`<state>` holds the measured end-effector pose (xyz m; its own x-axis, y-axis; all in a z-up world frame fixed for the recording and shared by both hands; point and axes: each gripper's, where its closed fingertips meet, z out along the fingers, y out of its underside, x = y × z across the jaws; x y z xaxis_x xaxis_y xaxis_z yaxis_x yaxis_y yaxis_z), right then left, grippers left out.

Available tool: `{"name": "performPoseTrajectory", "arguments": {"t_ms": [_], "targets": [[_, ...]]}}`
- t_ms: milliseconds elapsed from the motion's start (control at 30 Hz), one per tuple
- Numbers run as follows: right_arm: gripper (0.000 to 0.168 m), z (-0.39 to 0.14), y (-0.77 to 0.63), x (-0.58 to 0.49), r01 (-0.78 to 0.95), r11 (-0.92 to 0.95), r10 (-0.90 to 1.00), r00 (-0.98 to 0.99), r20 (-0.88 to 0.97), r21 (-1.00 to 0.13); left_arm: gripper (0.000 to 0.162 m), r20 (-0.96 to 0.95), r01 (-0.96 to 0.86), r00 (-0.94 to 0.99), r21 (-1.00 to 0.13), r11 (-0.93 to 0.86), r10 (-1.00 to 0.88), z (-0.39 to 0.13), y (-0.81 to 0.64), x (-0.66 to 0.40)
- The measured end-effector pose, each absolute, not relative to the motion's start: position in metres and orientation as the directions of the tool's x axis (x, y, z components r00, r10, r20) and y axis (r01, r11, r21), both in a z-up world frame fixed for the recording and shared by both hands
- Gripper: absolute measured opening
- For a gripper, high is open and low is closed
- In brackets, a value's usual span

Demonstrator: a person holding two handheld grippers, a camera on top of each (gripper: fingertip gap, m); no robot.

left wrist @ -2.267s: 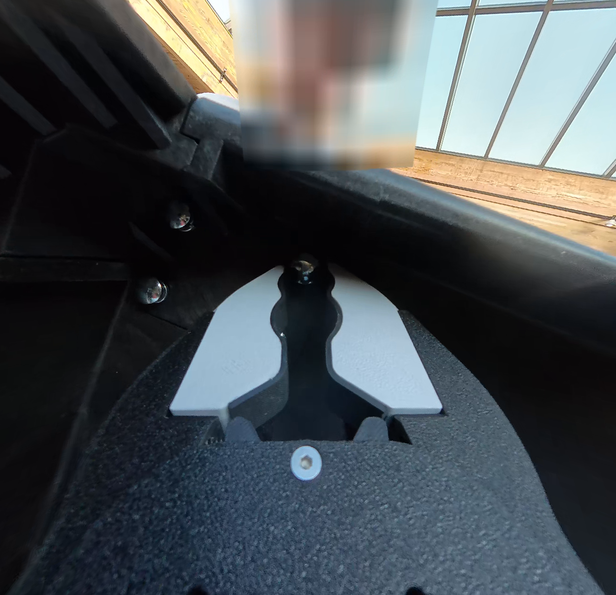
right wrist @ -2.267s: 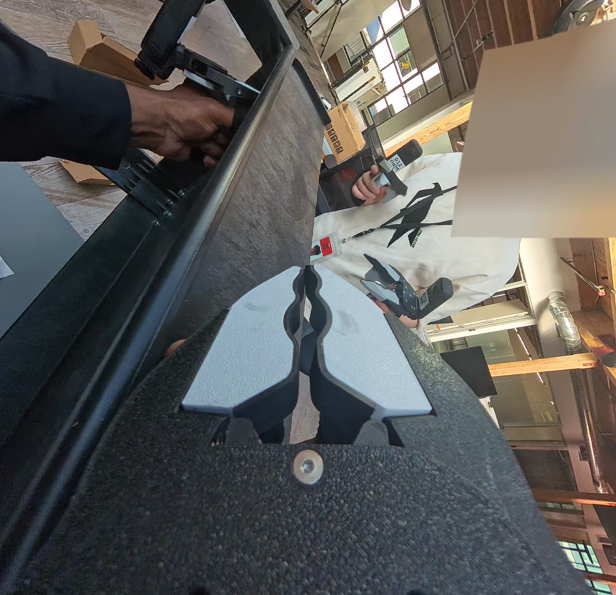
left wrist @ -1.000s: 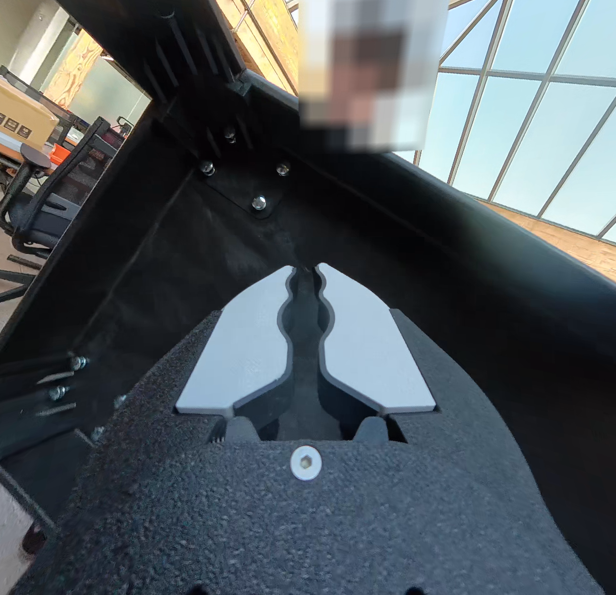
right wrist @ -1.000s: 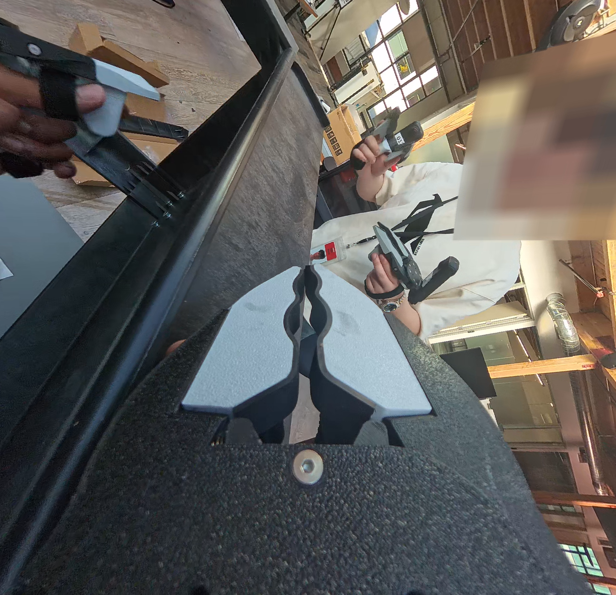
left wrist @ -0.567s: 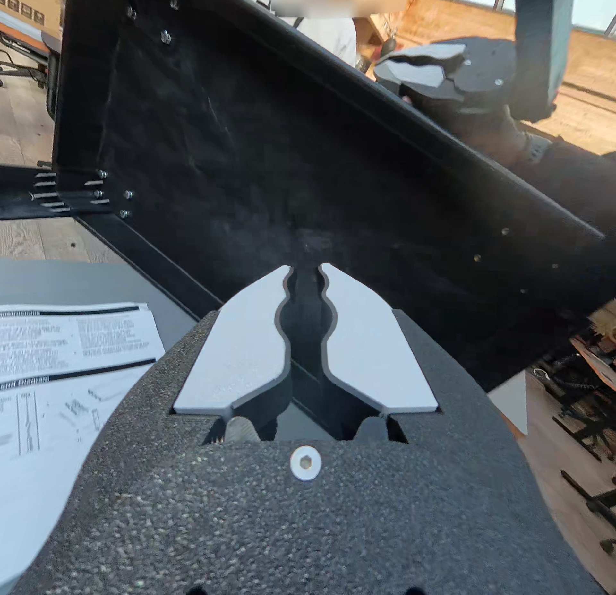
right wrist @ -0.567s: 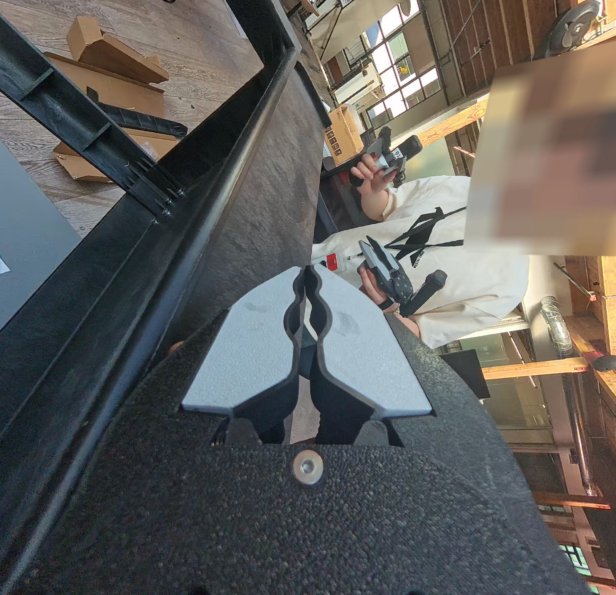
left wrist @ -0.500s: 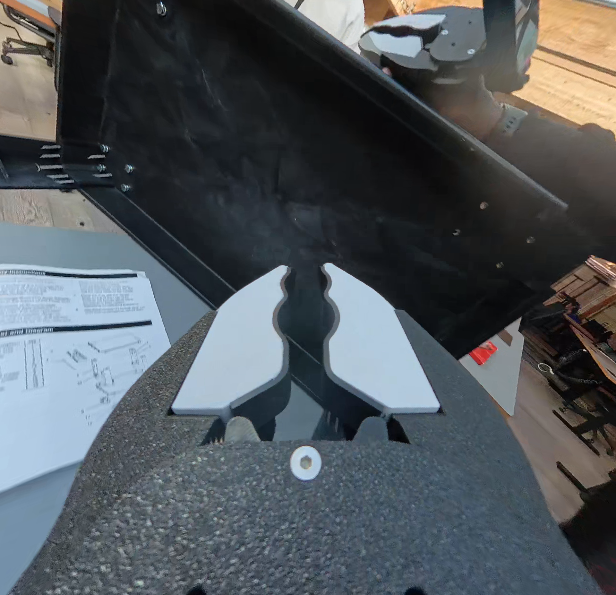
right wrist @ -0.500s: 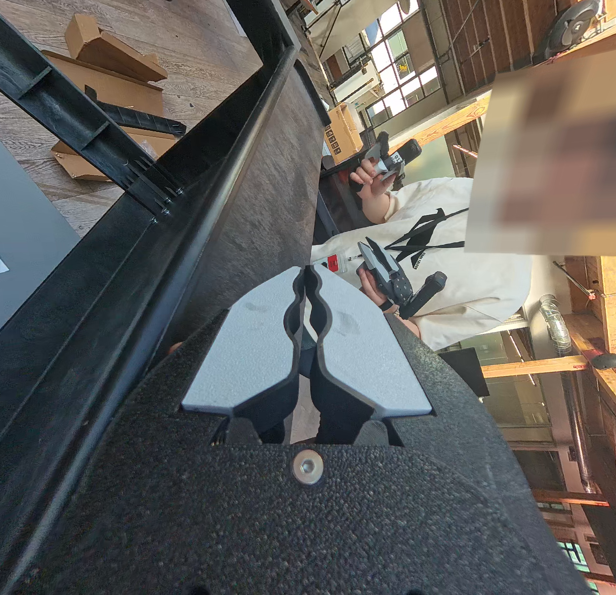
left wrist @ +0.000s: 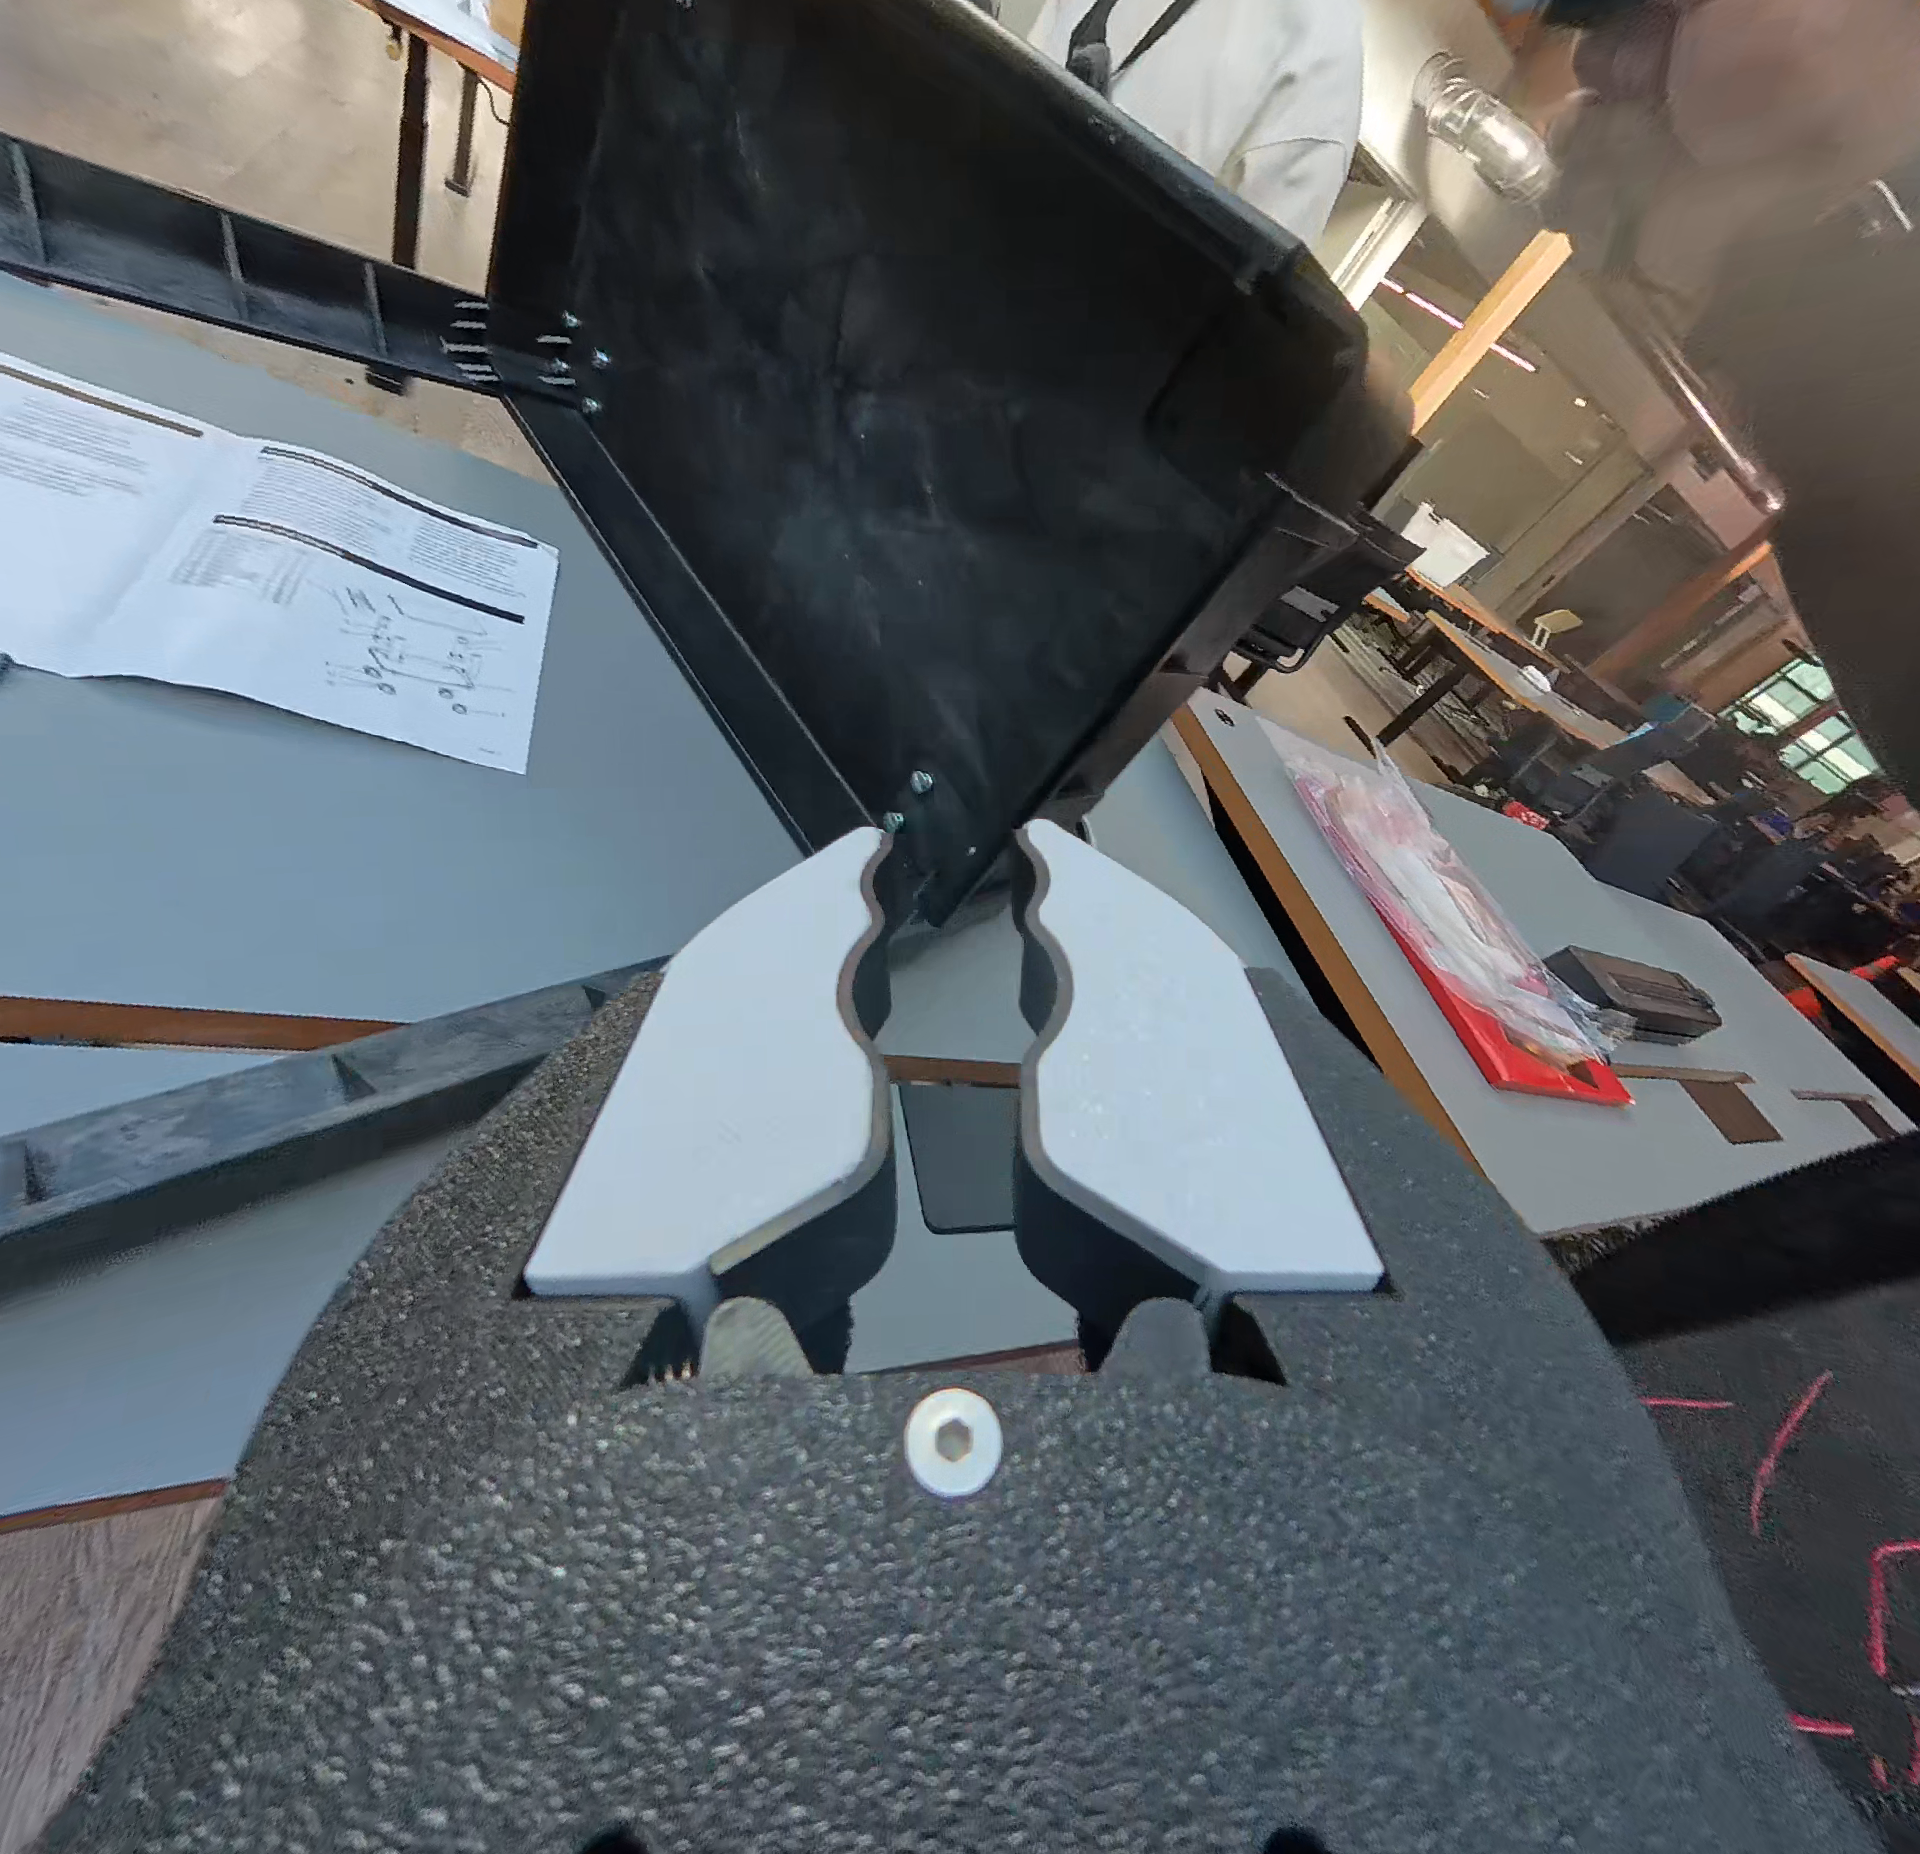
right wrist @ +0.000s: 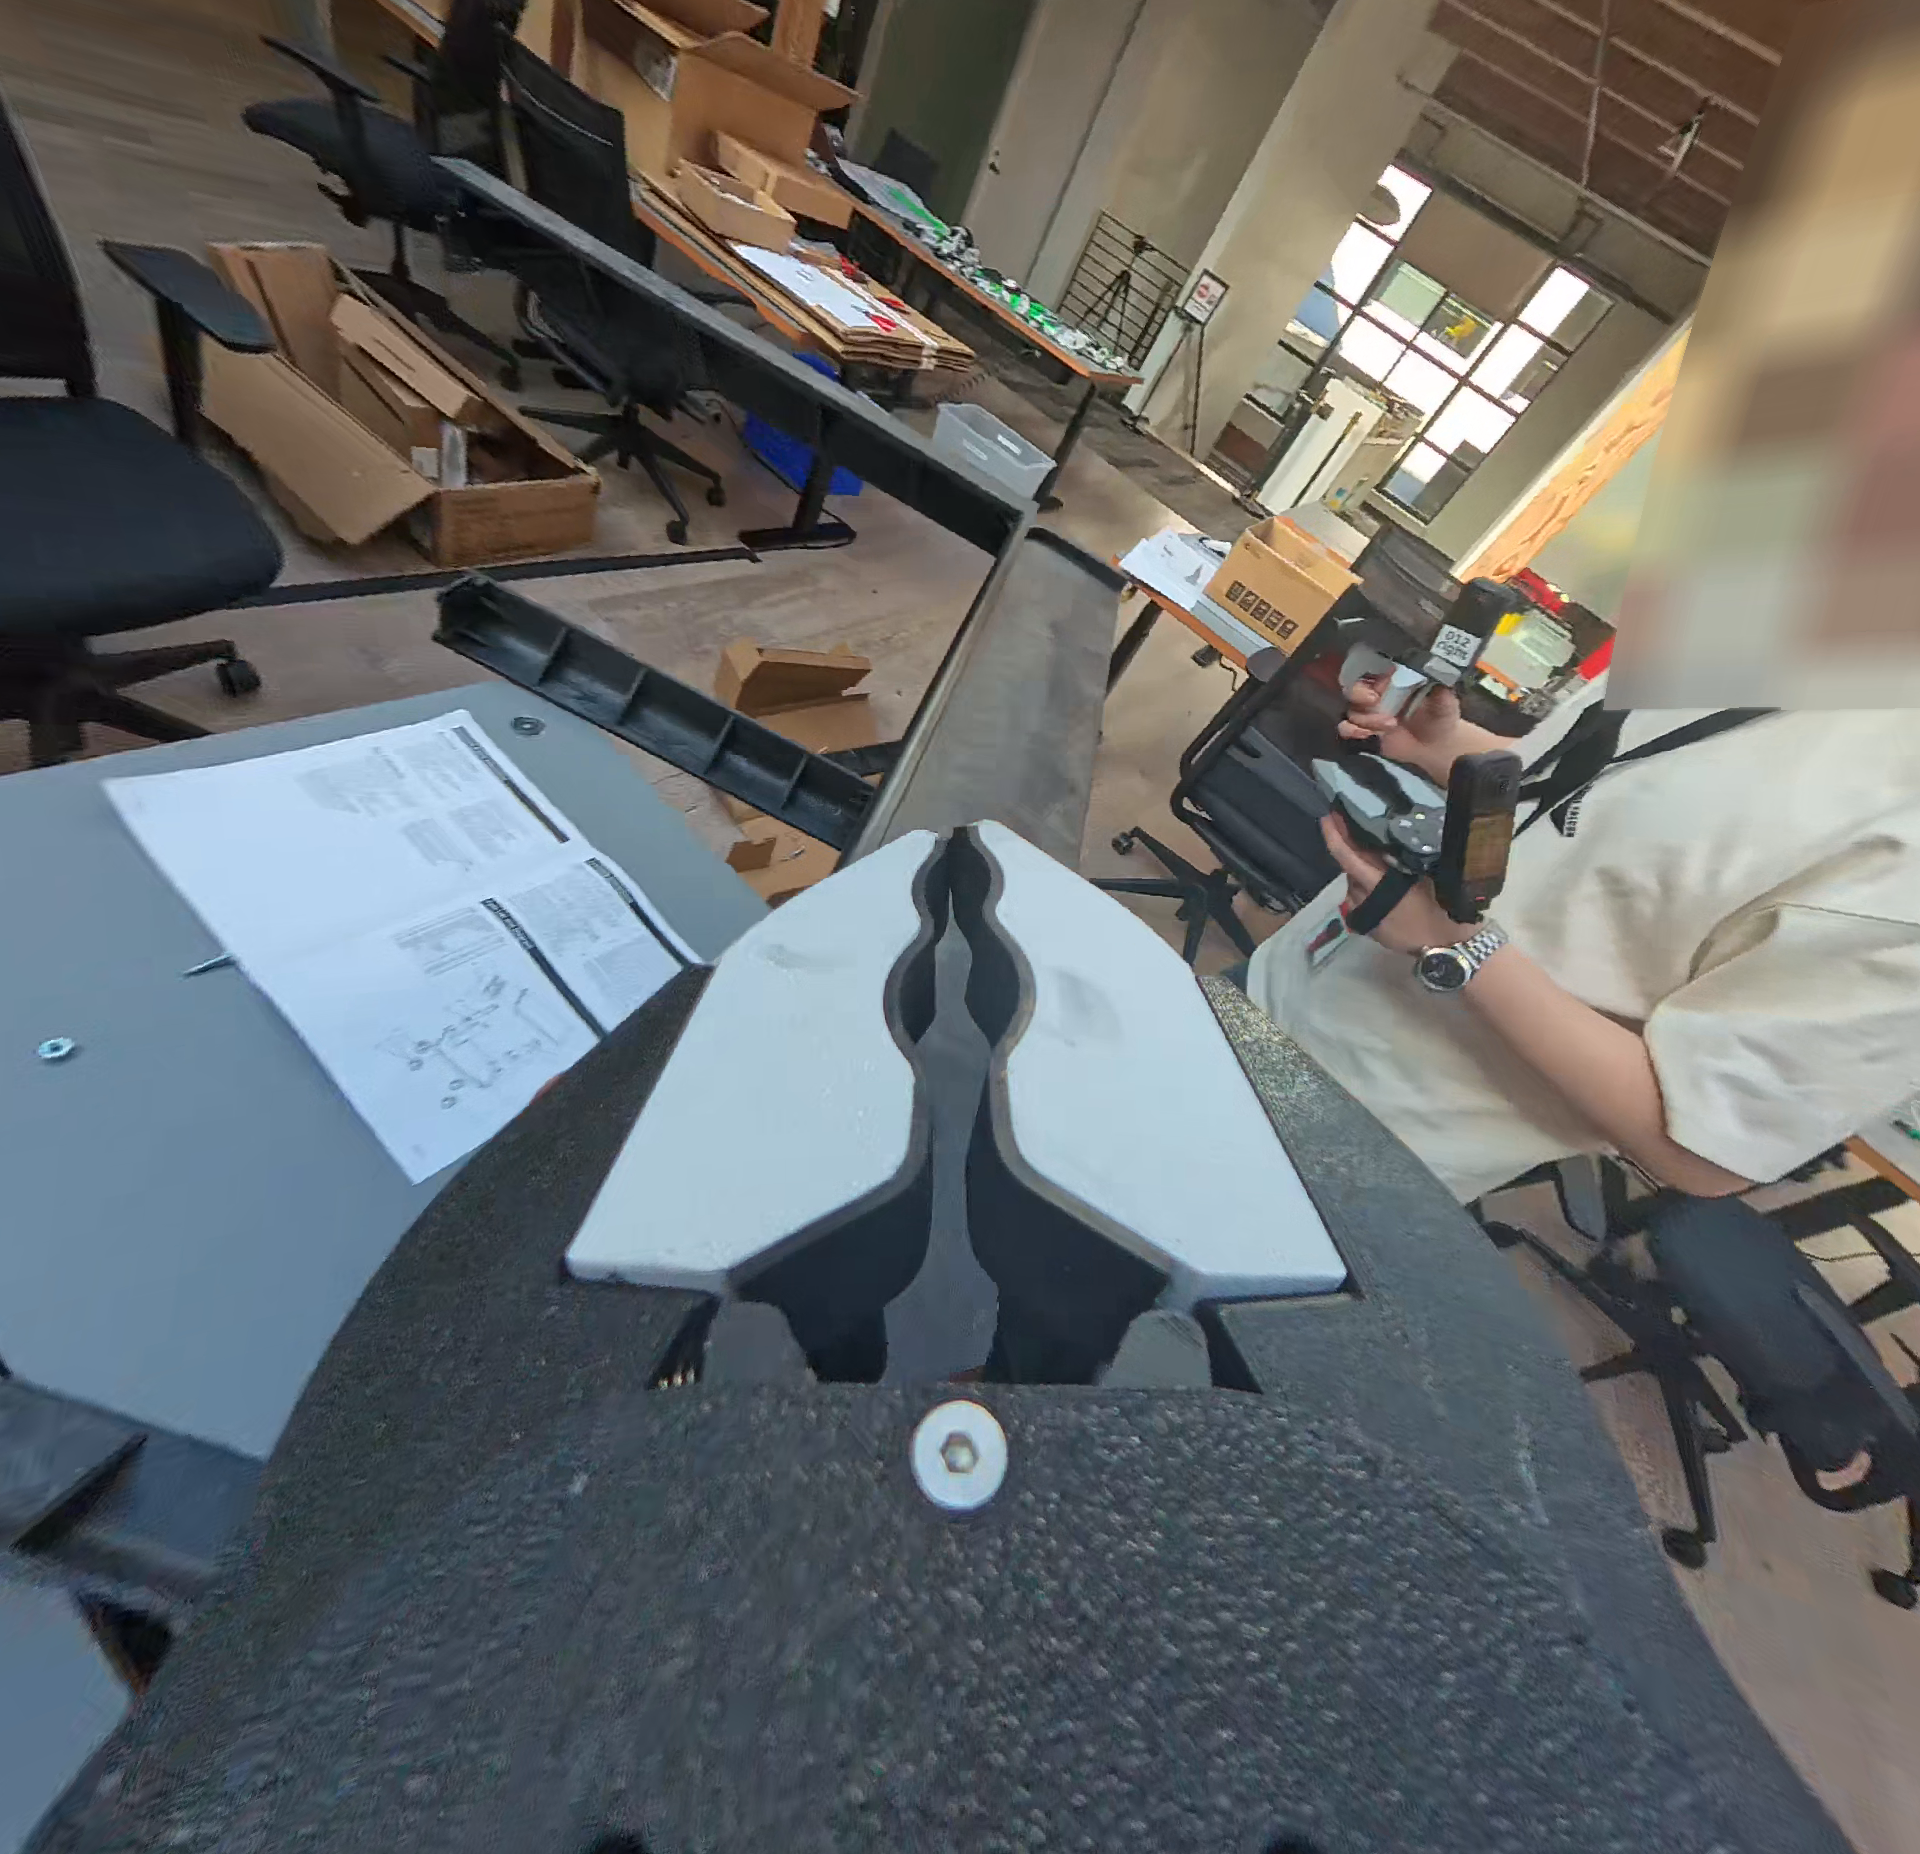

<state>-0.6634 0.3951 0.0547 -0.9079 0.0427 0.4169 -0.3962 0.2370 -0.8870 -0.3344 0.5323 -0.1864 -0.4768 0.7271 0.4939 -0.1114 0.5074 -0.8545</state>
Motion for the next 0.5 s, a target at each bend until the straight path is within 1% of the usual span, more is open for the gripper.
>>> {"name": "performPoseTrajectory", "arguments": {"t_ms": [100,167,267,333,400,500], "targets": [[0.000,0.013,0.497,-0.632,-0.380,0.225,-0.015,-0.922,0.387,-0.897,0.021,0.521,-0.094,-0.411,-0.841,0.533,0.748,-0.188,0.564,-0.339],[0.000,-0.036,0.569,-0.616,-0.332,0.259,-0.029,-0.941,0.336,-0.907,0.021,0.542,-0.073,-0.349,-0.829,0.554,0.765,-0.189,0.582,-0.344],[0.000,-0.125,0.676,-0.580,-0.220,0.386,-0.035,-0.974,0.224,-0.896,0.021,0.533,0.018,-0.241,-0.833,0.553,0.811,-0.191,0.613,-0.351],[0.000,-0.172,0.735,-0.544,-0.135,0.480,-0.022,-0.990,0.141,-0.867,0.021,0.509,0.099,-0.162,-0.844,0.527,0.846,-0.192,0.638,-0.351],[0.000,-0.199,0.771,-0.498,-0.098,0.533,-0.039,-0.995,0.091,-0.840,0.021,0.490,0.169,-0.077,-0.852,0.496,0.868,-0.192,0.665,-0.348],[0.000,-0.210,0.781,-0.426,-0.112,0.529,-0.118,-0.991,0.058,-0.841,0.020,0.464,0.237,0.037,-0.865,0.443,0.885,-0.193,0.707,-0.339]]}}
